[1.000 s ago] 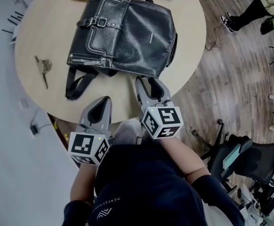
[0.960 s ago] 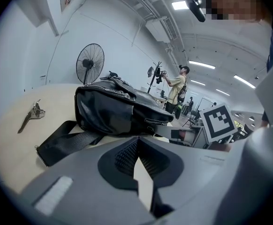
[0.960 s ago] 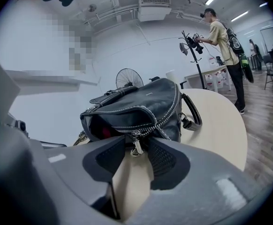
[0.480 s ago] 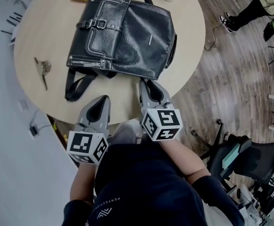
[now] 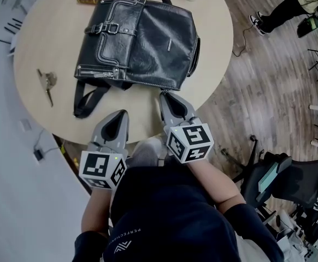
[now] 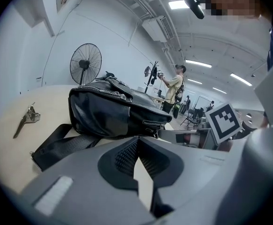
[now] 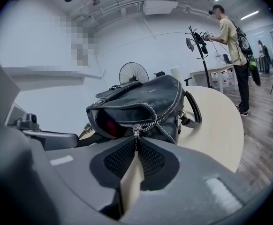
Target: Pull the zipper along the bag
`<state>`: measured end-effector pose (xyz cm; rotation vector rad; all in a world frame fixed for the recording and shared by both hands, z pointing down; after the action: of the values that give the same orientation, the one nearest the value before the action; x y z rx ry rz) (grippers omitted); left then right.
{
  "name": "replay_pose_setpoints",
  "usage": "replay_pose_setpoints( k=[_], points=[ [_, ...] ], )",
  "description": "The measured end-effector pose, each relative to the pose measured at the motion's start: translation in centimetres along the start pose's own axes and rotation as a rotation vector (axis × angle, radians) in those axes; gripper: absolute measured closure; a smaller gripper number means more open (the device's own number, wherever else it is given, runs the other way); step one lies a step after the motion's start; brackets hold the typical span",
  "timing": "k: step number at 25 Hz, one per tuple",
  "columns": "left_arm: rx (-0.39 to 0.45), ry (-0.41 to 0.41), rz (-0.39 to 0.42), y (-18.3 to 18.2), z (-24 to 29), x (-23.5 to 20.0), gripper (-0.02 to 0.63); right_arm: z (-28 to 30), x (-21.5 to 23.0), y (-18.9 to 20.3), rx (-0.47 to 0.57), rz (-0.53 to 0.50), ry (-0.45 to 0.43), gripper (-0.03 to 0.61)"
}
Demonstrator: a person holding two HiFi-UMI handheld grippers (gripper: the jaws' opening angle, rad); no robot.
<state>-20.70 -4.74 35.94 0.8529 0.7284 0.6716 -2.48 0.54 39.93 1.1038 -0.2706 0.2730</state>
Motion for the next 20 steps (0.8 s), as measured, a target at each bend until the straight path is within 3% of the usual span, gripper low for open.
replay_pose_setpoints(
  k=[12,20],
  points=[
    [0.012,-0.022,0.114,-1.0,2.3,1.1,0.594,-0.2,0.9,-0.5,-0.088,0.146,-0.168,0.554],
    [0.025,-0.093,0.112,-1.9,3.9,3.0,0.572,-0.5,2.3,-0.8,-0.142,0.266,-0.33,0.566]
  ],
)
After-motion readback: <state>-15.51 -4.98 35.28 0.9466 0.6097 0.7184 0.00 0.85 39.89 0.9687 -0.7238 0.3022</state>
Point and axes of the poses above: the fingertips, and each gripper's own axes: z forward along the fingers, x to its right, y out of its underside, the point moved 8 cm from there along -z, backward along the fingers, and after that the axes turned 1 degree about -z, right-handed, at the moved point
